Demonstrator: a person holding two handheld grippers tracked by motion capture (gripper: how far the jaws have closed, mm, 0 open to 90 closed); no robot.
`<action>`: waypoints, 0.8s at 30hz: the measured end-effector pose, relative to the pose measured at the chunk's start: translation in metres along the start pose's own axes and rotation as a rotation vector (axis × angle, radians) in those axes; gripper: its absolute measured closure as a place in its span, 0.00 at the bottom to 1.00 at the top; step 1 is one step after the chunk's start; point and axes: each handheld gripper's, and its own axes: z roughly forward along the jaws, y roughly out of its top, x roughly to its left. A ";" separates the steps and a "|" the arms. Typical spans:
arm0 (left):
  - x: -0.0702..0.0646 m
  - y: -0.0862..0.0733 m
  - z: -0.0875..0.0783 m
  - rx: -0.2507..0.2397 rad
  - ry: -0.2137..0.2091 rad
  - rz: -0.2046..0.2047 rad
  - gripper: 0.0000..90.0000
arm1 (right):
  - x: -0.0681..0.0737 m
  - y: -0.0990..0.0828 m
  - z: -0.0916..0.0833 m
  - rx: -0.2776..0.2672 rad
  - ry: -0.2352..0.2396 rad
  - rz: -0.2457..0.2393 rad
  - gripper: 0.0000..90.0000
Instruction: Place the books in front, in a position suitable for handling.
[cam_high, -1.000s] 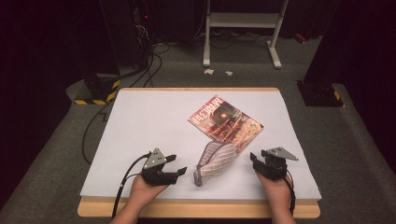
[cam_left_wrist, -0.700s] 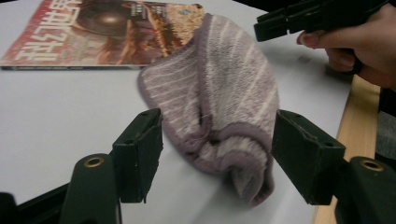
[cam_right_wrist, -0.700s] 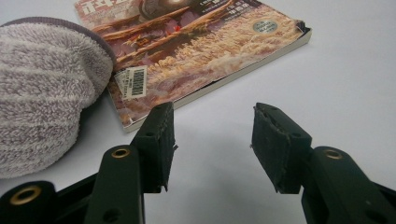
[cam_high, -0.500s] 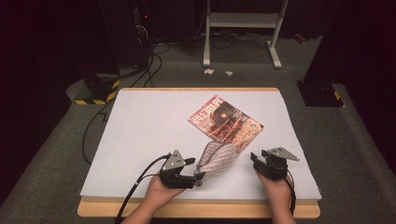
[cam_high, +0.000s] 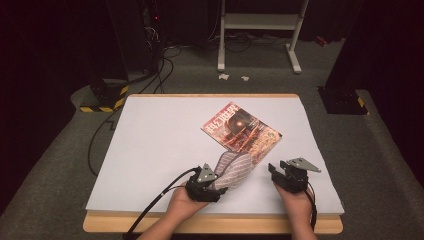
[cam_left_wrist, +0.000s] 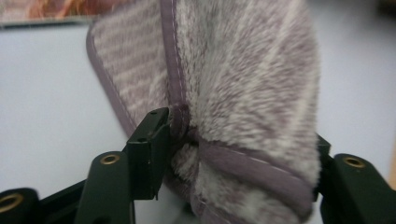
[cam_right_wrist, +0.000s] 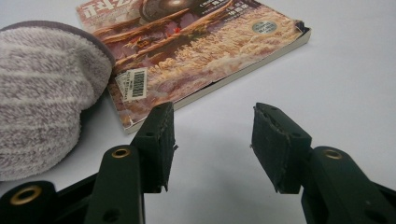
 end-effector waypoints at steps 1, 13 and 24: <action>0.000 0.000 -0.001 -0.006 0.010 0.006 0.49 | 0.000 0.000 0.000 0.000 0.000 0.000 0.55; 0.006 -0.001 -0.016 -0.094 -0.028 -0.016 0.82 | 0.000 -0.001 0.000 0.001 0.002 0.004 0.55; 0.026 0.001 -0.051 -0.191 0.040 -0.048 0.83 | 0.000 0.000 0.001 0.001 0.002 -0.002 0.55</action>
